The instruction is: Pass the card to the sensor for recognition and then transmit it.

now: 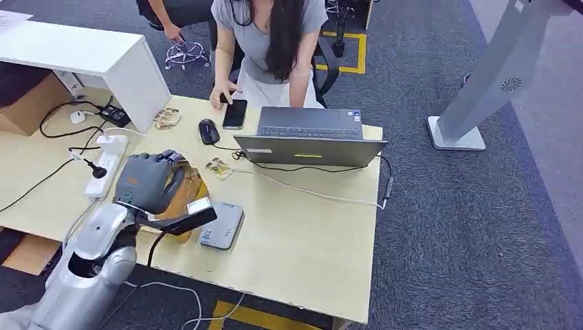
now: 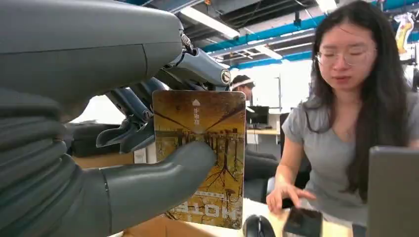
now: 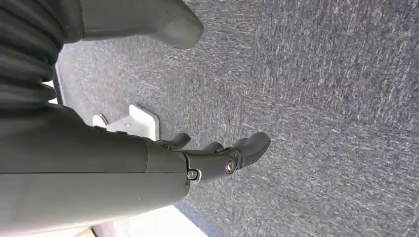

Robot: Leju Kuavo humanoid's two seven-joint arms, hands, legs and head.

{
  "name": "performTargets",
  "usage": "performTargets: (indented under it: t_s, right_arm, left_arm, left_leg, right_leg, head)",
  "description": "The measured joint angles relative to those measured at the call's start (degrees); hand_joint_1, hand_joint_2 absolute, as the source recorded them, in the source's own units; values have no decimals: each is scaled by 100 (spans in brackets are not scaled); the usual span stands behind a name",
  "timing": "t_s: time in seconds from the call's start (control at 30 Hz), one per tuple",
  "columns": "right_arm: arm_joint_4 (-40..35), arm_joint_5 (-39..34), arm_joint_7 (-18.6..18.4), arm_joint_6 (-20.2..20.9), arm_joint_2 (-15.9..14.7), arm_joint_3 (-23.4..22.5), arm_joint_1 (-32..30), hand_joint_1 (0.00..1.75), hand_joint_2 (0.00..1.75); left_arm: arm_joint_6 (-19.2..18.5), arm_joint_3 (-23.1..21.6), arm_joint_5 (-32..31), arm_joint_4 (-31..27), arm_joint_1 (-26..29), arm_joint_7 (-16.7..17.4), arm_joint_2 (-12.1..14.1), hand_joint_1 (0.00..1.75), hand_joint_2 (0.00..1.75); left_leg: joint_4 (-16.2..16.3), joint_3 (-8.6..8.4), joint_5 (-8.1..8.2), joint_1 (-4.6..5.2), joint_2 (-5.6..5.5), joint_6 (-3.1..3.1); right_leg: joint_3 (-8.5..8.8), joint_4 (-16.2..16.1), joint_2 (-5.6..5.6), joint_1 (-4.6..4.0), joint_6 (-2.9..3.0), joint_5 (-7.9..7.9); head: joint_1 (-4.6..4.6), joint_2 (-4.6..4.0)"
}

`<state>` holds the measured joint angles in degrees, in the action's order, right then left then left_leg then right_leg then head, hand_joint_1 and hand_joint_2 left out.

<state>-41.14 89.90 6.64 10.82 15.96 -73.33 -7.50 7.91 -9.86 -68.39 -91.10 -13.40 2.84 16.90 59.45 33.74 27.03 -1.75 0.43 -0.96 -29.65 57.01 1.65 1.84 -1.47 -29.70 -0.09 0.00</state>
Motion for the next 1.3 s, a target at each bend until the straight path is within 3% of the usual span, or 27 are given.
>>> performTargets:
  t_s: [1.3]
  right_arm:
    - [-48,0,83,0,0,13,2,0,175]
  left_arm:
    - [-264,-787,-304,1007,517,107,-374,175,175]
  left_leg:
    - [0,2,0,0,-1,0]
  right_leg:
    - [9,0,1,0,0,0]
  head:
    - [0,0]
